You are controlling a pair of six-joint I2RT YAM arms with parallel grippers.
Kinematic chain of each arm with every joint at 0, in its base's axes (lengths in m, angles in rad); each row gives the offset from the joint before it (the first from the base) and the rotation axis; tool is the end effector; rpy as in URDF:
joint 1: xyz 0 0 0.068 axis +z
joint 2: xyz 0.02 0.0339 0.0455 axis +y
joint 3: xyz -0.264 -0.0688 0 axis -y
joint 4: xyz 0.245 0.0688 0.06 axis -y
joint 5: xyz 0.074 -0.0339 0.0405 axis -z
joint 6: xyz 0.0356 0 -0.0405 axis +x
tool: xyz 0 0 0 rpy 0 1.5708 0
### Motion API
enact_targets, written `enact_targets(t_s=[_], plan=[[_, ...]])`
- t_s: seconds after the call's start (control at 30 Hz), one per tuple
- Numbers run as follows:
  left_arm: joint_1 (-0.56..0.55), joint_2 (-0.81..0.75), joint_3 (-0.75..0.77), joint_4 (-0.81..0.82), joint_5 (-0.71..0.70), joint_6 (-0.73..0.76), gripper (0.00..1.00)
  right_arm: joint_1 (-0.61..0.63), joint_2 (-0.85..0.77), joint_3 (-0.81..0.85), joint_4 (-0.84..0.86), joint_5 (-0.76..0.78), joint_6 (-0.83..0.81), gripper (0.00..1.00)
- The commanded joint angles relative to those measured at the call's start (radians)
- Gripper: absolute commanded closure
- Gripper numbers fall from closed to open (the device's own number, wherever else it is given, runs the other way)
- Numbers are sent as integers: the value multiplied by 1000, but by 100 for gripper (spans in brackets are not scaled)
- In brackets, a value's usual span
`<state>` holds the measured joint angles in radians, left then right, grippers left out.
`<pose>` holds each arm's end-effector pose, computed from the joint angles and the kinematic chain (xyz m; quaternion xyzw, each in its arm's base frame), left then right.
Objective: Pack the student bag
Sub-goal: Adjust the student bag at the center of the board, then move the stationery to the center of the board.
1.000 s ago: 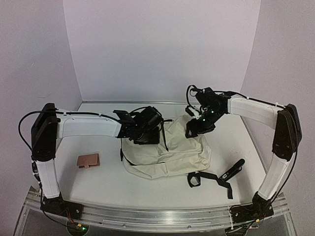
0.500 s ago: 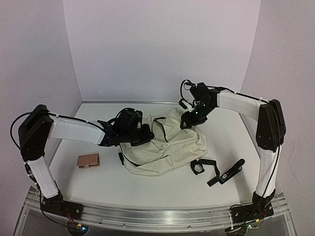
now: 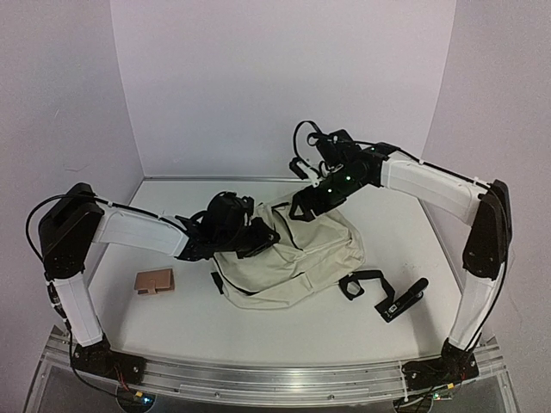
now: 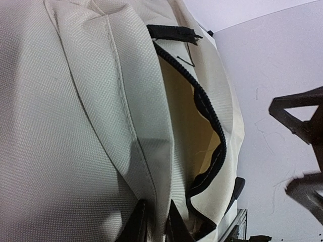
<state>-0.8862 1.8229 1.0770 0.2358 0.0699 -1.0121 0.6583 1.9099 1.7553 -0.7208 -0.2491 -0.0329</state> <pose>0.2523 -0.3131 0.1935 -0.0366 0.8615 -0.4285 0.2699 0.3337 0.2692 0.3007 -0.3558 0.8634 0.2151 0.2858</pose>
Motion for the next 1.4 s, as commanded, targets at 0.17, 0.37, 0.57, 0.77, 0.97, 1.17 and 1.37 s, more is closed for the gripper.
enact_targets(t_s=[0.17, 0.37, 0.57, 0.77, 0.97, 1.17, 1.37], plan=[[28, -19, -86, -176, -60, -125, 60, -35, -195, -104, -82, 43, -118, 4], [-3, -70, -42, -183, -49, 50, 37, -153, -340, -233, -206, 16, -227, 2], [-48, -150, 34, -295, -43, 286, 21, -241, -481, -376, -356, 48, -408, 2], [-57, -200, 52, -350, 22, 393, 15, -330, -550, -509, -525, 71, -733, 6], [-57, -248, 21, -315, 79, 390, 6, -331, -570, -655, -505, 172, -998, 10], [-58, -263, 8, -294, 113, 385, 0, -331, -537, -735, -400, 192, -1107, 11], [-58, -275, 5, -292, 112, 384, 0, -331, -534, -836, -260, 201, -1244, 8]])
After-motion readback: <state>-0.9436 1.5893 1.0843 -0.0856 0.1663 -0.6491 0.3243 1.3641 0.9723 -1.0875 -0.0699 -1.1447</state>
